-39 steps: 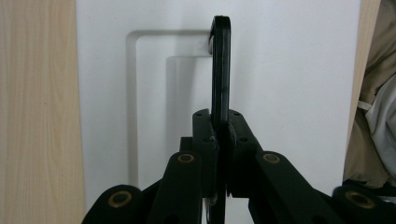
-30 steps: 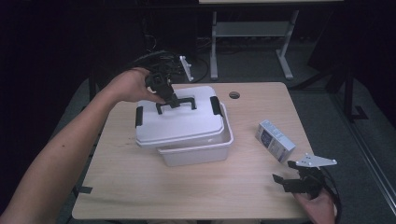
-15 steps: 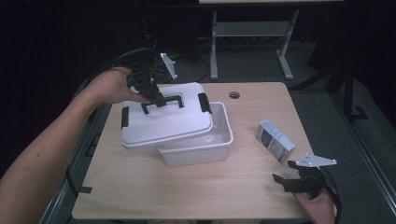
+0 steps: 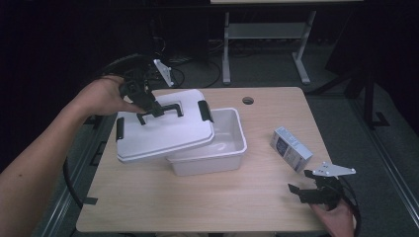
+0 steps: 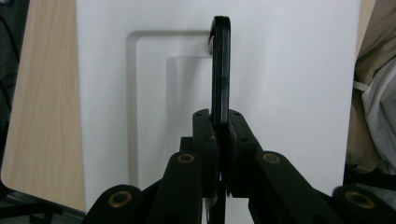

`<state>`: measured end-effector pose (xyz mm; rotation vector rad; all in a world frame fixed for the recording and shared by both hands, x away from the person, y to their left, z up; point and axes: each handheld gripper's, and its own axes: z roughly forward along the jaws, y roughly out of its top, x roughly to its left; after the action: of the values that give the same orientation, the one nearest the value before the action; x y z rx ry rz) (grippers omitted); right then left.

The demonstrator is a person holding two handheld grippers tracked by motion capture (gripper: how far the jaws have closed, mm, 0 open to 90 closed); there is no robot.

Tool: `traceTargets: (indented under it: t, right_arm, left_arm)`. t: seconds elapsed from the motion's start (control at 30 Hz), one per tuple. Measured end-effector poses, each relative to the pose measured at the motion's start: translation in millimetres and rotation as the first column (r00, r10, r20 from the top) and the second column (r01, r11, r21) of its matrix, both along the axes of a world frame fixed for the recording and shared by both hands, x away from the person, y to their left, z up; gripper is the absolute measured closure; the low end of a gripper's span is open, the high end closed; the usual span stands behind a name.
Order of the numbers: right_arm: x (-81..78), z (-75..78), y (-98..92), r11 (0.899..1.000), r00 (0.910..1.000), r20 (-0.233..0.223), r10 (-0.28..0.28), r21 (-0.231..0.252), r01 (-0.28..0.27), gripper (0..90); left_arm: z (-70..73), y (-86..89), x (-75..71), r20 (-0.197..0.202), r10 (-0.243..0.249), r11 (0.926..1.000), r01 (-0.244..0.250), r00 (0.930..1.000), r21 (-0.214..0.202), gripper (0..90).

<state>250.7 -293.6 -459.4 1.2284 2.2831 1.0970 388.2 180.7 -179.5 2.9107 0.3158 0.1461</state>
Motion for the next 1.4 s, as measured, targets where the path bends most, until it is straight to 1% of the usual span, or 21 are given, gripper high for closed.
traceTargets:
  t: [0.27, 0.3, 0.33, 0.53, 0.7, 0.77, 0.9, 1.1, 1.17, 1.27, 1.4]
  right_arm:
    - [-0.4, 0.6, -0.4, 1.000, 1.0000, 0.001, -0.003, -0.001, 0.003, 17.0]
    - [-0.6, 0.7, -0.4, 1.000, 1.0000, 0.001, -0.003, 0.001, 0.003, 17.0]
    - [-0.5, 0.7, -0.4, 1.000, 1.0000, 0.000, -0.003, -0.001, 0.003, 17.0]
    - [-0.7, 0.8, 0.0, 1.000, 1.0000, 0.001, -0.004, -0.002, 0.004, 17.0]
    - [-0.4, 0.5, 0.7, 1.000, 1.0000, 0.001, -0.003, -0.005, 0.003, 17.0]
    - [-0.3, 0.6, 0.8, 1.000, 1.0000, 0.002, -0.003, -0.004, 0.003, 17.0]
    - [0.1, 0.5, 1.4, 1.000, 1.0000, 0.000, -0.002, -0.004, 0.002, 17.0]
    - [0.5, 0.4, 1.9, 1.000, 1.0000, 0.000, 0.000, -0.005, 0.000, 17.0]
    - [0.5, 0.3, 2.0, 1.000, 1.0000, -0.001, 0.001, -0.006, -0.001, 17.0]
    - [0.5, 0.2, 2.1, 1.000, 1.0000, -0.001, 0.001, -0.007, -0.001, 17.0]
    - [0.5, 0.2, 2.1, 1.000, 1.0000, -0.001, 0.000, -0.007, 0.000, 16.9]
  left_arm:
    - [-6.0, 18.5, -6.9, -0.002, 0.038, 0.9992, -0.038, 0.9993, -0.007, 84.7]
    - [-6.7, 21.6, -7.7, 0.003, 0.040, 0.9992, -0.040, 0.9992, -0.006, 84.7]
    - [-7.9, 24.9, -8.7, -0.002, 0.048, 0.9988, -0.048, 0.9989, -0.010, 84.7]
    - [-16.0, 46.0, -14.3, -0.002, 0.076, 0.9970, -0.076, 0.9971, -0.012, 84.7]
    - [-26.0, 64.8, -19.7, -0.010, 0.110, 0.9938, -0.110, 0.9938, -0.011, 84.7]
    - [-28.9, 72.6, -21.7, -0.018, 0.120, 0.9927, -0.120, 0.9926, -0.014, 84.7]
    - [-33.5, 84.3, -26.9, -0.019, 0.136, 0.9906, -0.136, 0.9905, -0.014, 84.7]
    - [-38.6, 98.1, -33.7, -0.023, 0.151, 0.9885, -0.151, 0.9883, -0.005, 84.7]
    - [-39.6, 103.6, -36.9, -0.023, 0.164, 0.9864, -0.164, 0.9862, -0.011, 84.7]
    - [-40.7, 110.6, -40.1, -0.020, 0.167, 0.9859, -0.167, 0.9858, -0.010, 84.7]
    - [-45.1, 118.9, -43.6, -0.027, 0.185, 0.9825, -0.186, 0.9823, -0.010, 84.7]
